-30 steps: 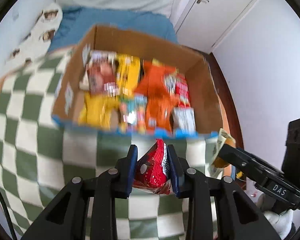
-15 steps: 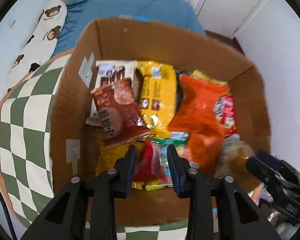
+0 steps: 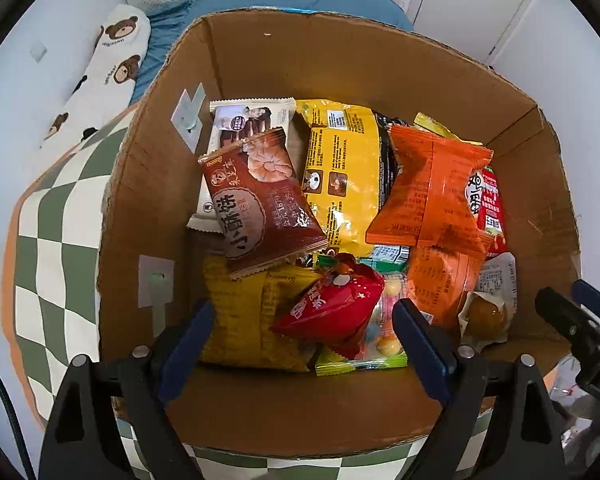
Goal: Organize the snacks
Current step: 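Carry red packet and egg into the box and open both tools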
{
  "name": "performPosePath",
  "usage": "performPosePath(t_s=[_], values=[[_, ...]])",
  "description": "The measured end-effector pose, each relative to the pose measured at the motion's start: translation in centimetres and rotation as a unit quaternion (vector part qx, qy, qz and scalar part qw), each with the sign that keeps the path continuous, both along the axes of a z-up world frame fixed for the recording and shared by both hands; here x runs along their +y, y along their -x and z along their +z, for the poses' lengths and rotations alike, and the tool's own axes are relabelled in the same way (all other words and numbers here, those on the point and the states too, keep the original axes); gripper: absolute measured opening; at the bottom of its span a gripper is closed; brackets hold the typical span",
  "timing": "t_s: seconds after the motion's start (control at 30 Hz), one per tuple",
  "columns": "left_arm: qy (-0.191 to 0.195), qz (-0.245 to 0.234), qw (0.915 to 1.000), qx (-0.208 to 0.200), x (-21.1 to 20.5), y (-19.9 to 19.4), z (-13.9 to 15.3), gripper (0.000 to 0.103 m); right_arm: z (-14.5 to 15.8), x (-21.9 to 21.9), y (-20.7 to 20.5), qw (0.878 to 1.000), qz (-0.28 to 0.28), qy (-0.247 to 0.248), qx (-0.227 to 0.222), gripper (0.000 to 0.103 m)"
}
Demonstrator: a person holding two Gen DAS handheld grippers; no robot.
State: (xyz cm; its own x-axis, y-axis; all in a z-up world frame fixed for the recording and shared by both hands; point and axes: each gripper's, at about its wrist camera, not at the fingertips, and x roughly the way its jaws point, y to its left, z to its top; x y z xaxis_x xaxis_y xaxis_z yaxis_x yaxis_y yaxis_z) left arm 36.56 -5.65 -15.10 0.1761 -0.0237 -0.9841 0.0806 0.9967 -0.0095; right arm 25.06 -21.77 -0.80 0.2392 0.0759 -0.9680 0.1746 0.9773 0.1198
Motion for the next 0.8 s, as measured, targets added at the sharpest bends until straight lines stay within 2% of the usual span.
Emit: performPosePath(t_s=[0.13,0.33,0.53,0.8], values=[[-0.001,0.002,0.9999,-0.011,-0.3,0.5,0.6,0.091,0.7,0.5,0.2,1.000,0.006,0.024,-0.009,0.099],[0.005,0.001,0.9993,-0.038,-0.4,1.8,3.2,0.091,2.8,0.6,1.2,0.999,-0.002,0.037,-0.031,0.100],[0.004,0.000,0.9965,-0.084,-0.7,4.4,7.2,0.091,6.1,0.9,3.3,0.997,-0.002,0.044,-0.064,0.101],[-0.003,-0.001,0.9901,-0.141,-0.8,9.6,12.7,0.091,11.7,1.3,9.0,0.992,0.000,0.044,-0.116,0.101]])
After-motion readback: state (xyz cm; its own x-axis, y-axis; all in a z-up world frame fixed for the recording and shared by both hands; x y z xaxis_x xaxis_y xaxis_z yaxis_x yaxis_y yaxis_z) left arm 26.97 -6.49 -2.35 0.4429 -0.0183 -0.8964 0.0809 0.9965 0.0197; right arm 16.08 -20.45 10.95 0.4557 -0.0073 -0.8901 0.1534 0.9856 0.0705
